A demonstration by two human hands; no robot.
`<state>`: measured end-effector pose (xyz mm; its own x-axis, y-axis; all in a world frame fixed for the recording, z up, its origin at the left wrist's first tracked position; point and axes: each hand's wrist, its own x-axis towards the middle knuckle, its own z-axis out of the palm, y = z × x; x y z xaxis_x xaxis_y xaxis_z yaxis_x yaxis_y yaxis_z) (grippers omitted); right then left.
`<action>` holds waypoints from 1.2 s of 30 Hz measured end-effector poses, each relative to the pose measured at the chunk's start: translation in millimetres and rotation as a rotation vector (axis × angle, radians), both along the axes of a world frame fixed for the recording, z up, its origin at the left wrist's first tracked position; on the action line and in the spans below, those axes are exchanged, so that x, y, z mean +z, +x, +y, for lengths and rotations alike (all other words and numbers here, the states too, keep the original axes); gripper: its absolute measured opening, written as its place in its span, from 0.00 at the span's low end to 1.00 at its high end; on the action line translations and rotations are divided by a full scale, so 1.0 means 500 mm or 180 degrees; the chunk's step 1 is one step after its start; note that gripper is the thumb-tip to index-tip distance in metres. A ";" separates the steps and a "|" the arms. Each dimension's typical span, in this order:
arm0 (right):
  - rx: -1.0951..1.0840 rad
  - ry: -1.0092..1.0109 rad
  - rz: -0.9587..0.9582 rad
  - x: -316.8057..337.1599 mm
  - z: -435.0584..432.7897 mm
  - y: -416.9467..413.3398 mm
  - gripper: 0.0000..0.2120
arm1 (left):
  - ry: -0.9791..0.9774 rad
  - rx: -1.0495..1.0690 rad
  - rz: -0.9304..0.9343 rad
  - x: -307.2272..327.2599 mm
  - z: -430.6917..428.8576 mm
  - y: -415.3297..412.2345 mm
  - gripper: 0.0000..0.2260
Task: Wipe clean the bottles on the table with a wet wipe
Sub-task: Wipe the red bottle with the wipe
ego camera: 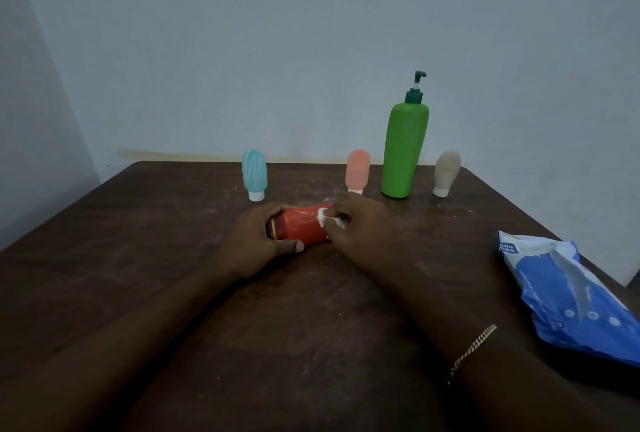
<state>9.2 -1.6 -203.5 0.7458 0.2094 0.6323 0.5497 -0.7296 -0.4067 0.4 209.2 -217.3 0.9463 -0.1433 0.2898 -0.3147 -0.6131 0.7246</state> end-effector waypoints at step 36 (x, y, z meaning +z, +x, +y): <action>0.0544 -0.0210 -0.0072 0.019 0.113 -0.067 0.09 | 0.0056 0.0079 -0.0429 0.004 -0.005 -0.030 0.15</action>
<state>-24.4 55.0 -193.9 0.6817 0.3734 0.6292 0.6763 -0.6496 -0.3473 -14.6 206.5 -215.0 0.9023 -0.1264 0.4121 -0.3929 -0.6342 0.6659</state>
